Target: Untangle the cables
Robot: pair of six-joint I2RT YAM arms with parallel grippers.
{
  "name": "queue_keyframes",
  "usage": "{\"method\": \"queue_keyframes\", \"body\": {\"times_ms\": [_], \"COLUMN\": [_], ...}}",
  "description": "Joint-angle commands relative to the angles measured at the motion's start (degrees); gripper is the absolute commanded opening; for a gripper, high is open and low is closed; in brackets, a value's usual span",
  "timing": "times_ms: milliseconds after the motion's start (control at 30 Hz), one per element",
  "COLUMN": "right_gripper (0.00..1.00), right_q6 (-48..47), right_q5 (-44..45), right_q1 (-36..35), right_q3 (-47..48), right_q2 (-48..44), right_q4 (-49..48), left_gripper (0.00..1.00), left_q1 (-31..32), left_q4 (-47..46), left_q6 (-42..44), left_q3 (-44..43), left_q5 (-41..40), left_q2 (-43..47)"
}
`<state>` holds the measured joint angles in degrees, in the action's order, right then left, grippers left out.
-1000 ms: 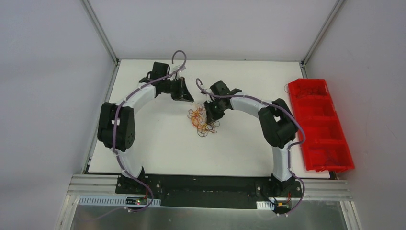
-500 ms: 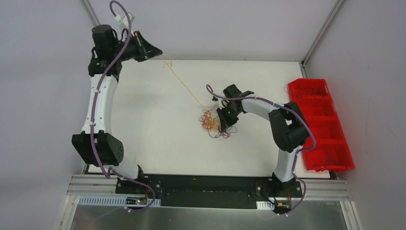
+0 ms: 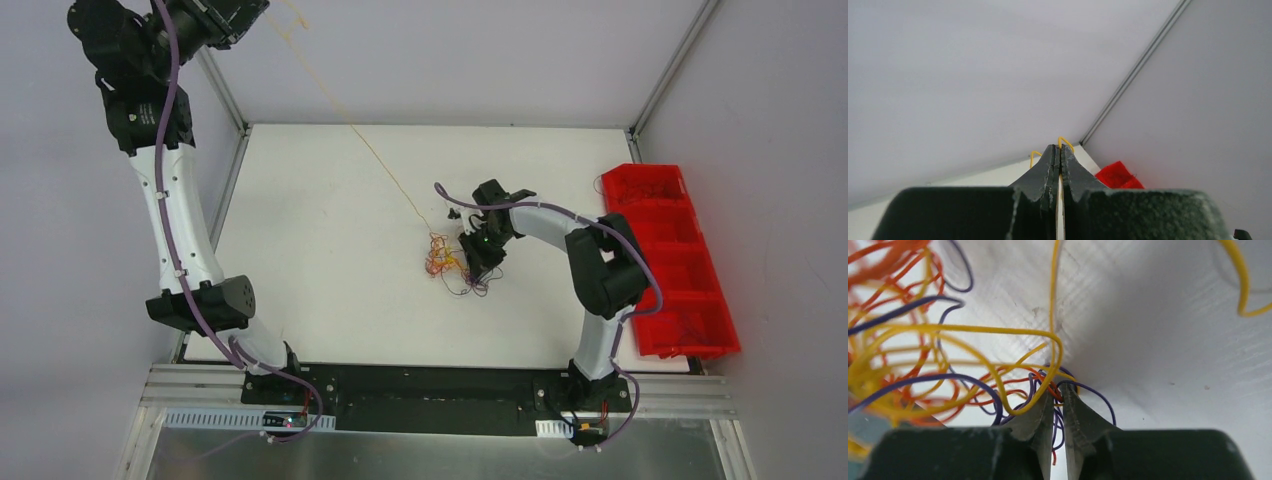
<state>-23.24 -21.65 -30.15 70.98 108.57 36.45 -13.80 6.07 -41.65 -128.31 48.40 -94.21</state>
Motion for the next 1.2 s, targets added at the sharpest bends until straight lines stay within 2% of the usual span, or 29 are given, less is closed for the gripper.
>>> {"method": "queue_keyframes", "body": {"times_ms": [0,67,200,433,500,600,933,1167], "right_gripper": [0.15,0.14,0.15,0.16,0.13,0.02,0.00,0.00], "right_q6": [-4.3,-5.1,-6.4,-6.6,-6.8,-7.3,-13.3,-16.6], "right_q5": [5.2,5.1,4.5,5.3,5.9,7.5,13.2,16.1], "right_q1": [1.8,2.2,2.4,2.4,2.4,3.0,15.7,20.7], "right_q3": [-4.2,-4.8,-5.8,-4.3,-4.6,-5.0,-7.5,-10.3], "right_q2": [0.7,0.1,-0.7,-0.3,-0.8,-1.5,-5.2,-5.7], "right_q4": [6.9,7.7,8.8,11.6,12.4,14.9,20.7,20.4], "left_gripper": [0.00,0.00,0.00,0.00,0.00,0.00,0.00,0.00], "left_q1": [-1.0,-1.4,-3.7,-8.8,-9.8,-11.6,-15.0,-18.3], "left_q4": [-8.0,-7.9,-8.2,-9.9,-9.9,-8.2,-1.9,1.6], "left_q6": [-6.1,-4.2,-6.4,-8.0,-6.7,-5.7,-2.5,1.1], "left_q3": [-5.4,-8.2,-15.3,-18.0,-18.3,-18.5,-13.8,-19.0], "left_q5": [-2.9,-4.5,-8.5,-19.5,-21.5,-26.9,-30.0,-36.5], "left_q2": [-1.7,-2.2,-5.1,-5.3,-5.2,-5.0,-4.3,-6.9]}}
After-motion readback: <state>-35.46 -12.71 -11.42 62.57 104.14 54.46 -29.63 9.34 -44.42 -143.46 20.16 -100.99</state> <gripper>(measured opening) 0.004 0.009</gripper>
